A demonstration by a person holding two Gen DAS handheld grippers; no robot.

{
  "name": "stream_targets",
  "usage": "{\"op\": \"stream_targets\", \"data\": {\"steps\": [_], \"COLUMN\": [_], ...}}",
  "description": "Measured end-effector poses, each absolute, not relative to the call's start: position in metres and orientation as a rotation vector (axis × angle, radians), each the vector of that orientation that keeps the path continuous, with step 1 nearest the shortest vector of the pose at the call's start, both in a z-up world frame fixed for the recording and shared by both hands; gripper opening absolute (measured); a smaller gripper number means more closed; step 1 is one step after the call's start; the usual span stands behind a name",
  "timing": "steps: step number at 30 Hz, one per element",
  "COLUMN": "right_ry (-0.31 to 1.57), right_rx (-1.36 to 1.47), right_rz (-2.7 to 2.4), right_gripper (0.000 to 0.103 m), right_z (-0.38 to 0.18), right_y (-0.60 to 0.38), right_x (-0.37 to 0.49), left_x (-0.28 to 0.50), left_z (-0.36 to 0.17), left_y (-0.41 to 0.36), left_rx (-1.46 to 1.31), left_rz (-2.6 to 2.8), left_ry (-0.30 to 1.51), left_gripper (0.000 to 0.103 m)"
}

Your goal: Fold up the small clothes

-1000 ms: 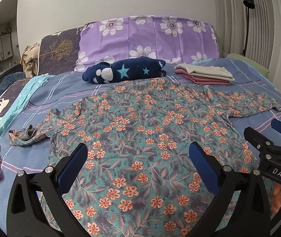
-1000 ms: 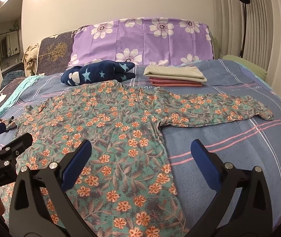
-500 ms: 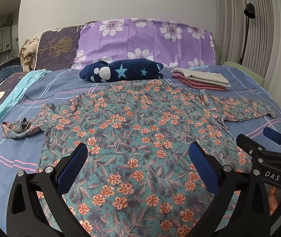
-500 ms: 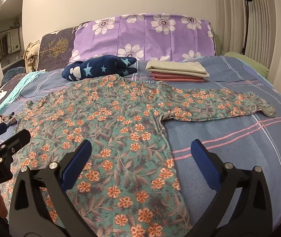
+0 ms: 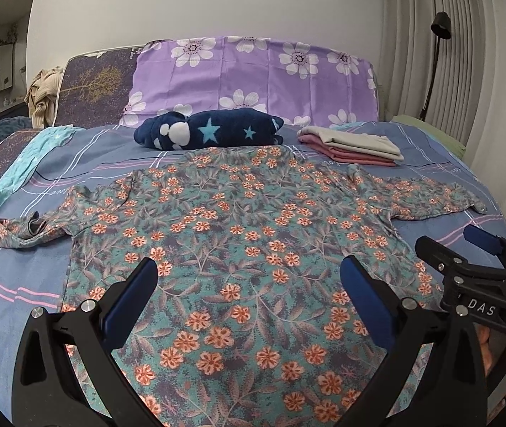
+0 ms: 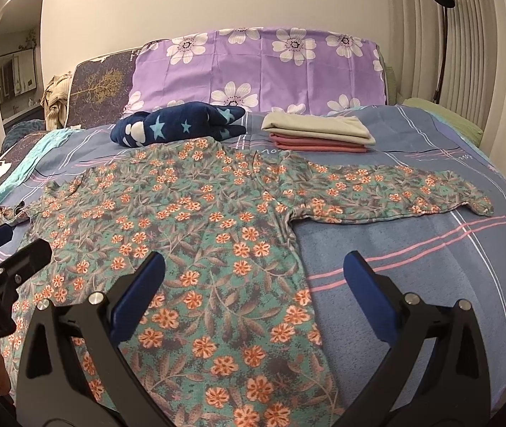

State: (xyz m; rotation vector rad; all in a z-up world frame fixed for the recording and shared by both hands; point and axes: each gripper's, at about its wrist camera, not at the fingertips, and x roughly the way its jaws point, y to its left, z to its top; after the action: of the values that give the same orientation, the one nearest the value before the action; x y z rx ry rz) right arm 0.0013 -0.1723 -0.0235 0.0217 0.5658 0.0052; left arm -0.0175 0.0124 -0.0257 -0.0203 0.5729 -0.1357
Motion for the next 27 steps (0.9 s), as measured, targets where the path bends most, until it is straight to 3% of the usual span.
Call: {"op": "stream_targets", "data": {"steps": [27], "right_ry": [0.615], "right_rx": [0.022], "right_rz": [0.021], "right_gripper": [0.101], "right_z": [-0.0289], "right_y": [-0.1698], "right_x": [0.0005], "left_x": [-0.0225], "left_z": [-0.0289], "left_y": [0.0112], "left_rx": [0.024], "left_rz": [-0.097], "left_ry": [0.595], "left_gripper": [0.102]}}
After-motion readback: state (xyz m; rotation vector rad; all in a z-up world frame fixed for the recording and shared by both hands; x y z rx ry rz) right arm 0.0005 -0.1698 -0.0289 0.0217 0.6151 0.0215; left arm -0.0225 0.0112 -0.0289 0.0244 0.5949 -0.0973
